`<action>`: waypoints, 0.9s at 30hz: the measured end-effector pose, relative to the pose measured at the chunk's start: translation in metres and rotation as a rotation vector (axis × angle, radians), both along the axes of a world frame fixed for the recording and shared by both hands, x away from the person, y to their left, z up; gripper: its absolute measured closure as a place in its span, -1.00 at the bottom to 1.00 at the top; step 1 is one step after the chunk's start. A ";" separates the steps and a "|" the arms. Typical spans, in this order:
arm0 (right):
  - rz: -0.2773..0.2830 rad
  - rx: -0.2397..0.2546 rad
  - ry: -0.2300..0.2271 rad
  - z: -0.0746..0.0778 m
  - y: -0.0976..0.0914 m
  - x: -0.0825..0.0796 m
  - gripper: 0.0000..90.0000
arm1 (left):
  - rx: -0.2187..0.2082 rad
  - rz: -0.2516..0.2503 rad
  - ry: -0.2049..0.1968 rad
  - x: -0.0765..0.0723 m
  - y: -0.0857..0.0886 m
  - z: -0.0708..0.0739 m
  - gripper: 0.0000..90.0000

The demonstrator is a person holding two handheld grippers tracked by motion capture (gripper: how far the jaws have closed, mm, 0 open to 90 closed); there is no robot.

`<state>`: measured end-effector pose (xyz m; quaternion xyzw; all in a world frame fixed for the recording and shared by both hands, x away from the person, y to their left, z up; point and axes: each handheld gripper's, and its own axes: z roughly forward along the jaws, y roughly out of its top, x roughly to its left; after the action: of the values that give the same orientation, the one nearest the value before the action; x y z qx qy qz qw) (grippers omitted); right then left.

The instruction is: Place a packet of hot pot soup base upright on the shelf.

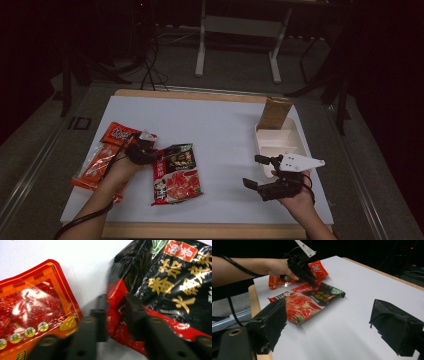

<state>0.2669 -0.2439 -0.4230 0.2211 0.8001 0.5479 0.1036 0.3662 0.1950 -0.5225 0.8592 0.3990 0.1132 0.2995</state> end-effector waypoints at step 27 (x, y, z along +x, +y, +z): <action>-0.037 0.019 -0.016 0.001 -0.010 0.006 -0.66 | -0.020 -0.018 -0.216 -0.032 -0.011 0.049 0.97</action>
<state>0.2726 -0.2539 -0.4218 0.2323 0.7898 0.5553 0.1179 0.3339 0.1842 -0.4735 0.8426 0.3578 0.1982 0.3503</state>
